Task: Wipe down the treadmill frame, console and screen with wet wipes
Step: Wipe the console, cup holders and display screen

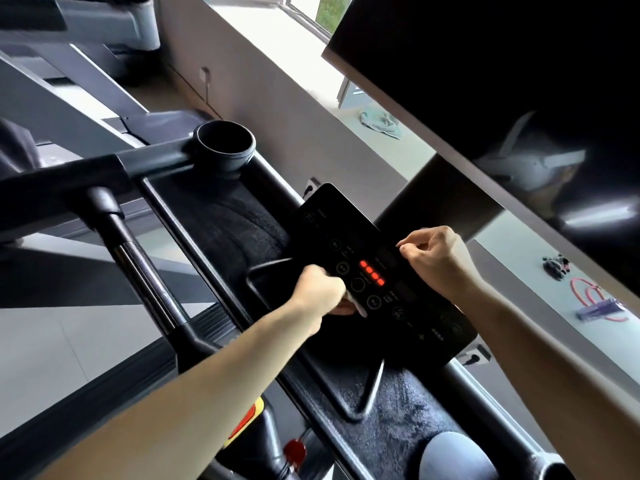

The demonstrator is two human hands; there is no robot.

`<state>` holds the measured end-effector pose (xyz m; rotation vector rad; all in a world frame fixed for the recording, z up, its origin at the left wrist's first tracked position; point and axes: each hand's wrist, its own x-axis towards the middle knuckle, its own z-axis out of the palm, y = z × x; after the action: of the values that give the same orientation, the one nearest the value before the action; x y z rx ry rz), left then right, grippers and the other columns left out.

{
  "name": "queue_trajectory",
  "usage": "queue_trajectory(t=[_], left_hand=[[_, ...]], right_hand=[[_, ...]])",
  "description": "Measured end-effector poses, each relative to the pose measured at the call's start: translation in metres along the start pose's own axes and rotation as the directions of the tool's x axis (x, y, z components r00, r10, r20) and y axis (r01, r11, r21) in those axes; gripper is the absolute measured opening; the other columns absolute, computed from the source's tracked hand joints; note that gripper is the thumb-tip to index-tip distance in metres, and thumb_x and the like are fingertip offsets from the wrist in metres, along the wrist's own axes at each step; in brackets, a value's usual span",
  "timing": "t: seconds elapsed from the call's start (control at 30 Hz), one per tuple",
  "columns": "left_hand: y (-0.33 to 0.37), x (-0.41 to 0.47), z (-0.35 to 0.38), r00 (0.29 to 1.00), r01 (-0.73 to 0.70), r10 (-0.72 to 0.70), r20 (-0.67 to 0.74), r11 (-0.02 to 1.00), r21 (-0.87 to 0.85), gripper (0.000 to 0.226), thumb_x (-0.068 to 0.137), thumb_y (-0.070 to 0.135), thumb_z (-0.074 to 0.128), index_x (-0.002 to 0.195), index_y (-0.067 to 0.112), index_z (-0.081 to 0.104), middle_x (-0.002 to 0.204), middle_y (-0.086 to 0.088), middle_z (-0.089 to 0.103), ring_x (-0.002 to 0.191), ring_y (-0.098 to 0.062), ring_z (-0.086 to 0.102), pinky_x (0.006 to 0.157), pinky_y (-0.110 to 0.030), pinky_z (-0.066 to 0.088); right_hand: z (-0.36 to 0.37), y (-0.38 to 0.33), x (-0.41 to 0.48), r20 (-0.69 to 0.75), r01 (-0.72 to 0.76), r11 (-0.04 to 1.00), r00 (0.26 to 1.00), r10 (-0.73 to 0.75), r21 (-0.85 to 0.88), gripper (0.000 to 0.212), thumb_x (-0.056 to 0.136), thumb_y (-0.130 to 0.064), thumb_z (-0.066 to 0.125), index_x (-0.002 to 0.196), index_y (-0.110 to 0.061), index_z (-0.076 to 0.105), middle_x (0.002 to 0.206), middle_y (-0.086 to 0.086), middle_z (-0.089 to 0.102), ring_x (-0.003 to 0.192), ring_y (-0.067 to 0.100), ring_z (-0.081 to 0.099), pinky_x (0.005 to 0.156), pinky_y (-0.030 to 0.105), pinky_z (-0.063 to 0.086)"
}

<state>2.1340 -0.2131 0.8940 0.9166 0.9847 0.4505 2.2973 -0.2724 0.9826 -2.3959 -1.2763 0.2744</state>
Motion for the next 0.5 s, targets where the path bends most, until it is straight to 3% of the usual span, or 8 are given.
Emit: queue_trajectory(t=[0.1,0.2,0.27,0.37,0.43,0.5], left_hand=[[0.019,0.030,-0.026,0.985,-0.025,0.017,-0.171,0.999,-0.046,0.026,0.080,-0.018,0.050,0.083,-0.004,0.070,0.078,-0.021,0.072,0.058,-0.025,0.071,0.052,-0.032,0.060],[0.036,0.039,-0.041,0.976,0.014,-0.064,-0.209,0.973,-0.232,0.027,0.081,-0.007,0.042,0.089,-0.001,0.066,0.083,-0.020,0.068,0.076,-0.031,0.067,0.068,-0.042,0.063],[0.039,0.024,-0.033,0.984,0.036,-0.102,-0.147,0.917,-0.398,0.025,0.079,-0.006,0.040,0.095,0.002,0.057,0.076,-0.015,0.058,0.079,-0.030,0.059,0.074,-0.045,0.060],[0.032,-0.001,-0.017,0.989,0.117,-0.146,-0.001,0.794,-0.597,0.030,0.079,0.009,0.048,0.109,0.010,0.051,0.094,-0.014,0.056,0.092,-0.030,0.058,0.090,-0.047,0.056],[0.025,-0.016,-0.009,0.976,0.220,-0.181,0.125,0.789,-0.574,0.033,0.086,0.023,0.049,0.109,0.001,0.057,0.115,-0.012,0.060,0.108,-0.028,0.059,0.111,-0.046,0.044],[0.015,-0.023,-0.008,0.944,0.322,-0.223,0.245,0.791,-0.520,0.049,0.092,0.034,0.046,0.122,-0.003,0.056,0.127,-0.015,0.060,0.122,-0.030,0.056,0.120,-0.046,0.032]], right_hand=[[0.001,0.001,-0.001,0.000,0.015,1.000,1.000,-0.015,-0.004,0.019,0.089,-0.019,0.063,0.079,-0.024,0.078,0.051,-0.029,0.059,0.049,-0.005,0.056,0.051,0.013,0.039],[0.001,0.001,-0.001,0.000,0.025,1.000,1.000,-0.025,-0.003,0.018,0.089,-0.019,0.063,0.082,-0.024,0.079,0.051,-0.034,0.056,0.050,-0.008,0.055,0.054,0.015,0.038],[0.001,0.002,-0.001,-0.006,0.026,1.000,1.000,-0.026,-0.003,0.018,0.089,-0.019,0.063,0.081,-0.023,0.078,0.051,-0.034,0.056,0.051,-0.008,0.055,0.056,0.017,0.039],[0.003,0.001,-0.002,-0.014,0.020,1.000,1.000,-0.020,-0.005,0.019,0.088,-0.018,0.062,0.077,-0.022,0.077,0.052,-0.029,0.059,0.047,-0.003,0.055,0.054,0.019,0.040],[0.003,0.001,-0.002,-0.020,0.012,1.000,1.000,-0.012,0.002,0.019,0.087,-0.018,0.062,0.075,-0.022,0.076,0.051,-0.024,0.059,0.046,-0.001,0.054,0.055,0.020,0.041],[0.004,0.001,-0.001,-0.027,0.006,1.000,1.000,-0.006,0.007,0.019,0.086,-0.018,0.062,0.075,-0.022,0.076,0.050,-0.021,0.060,0.045,0.000,0.053,0.055,0.020,0.041]])
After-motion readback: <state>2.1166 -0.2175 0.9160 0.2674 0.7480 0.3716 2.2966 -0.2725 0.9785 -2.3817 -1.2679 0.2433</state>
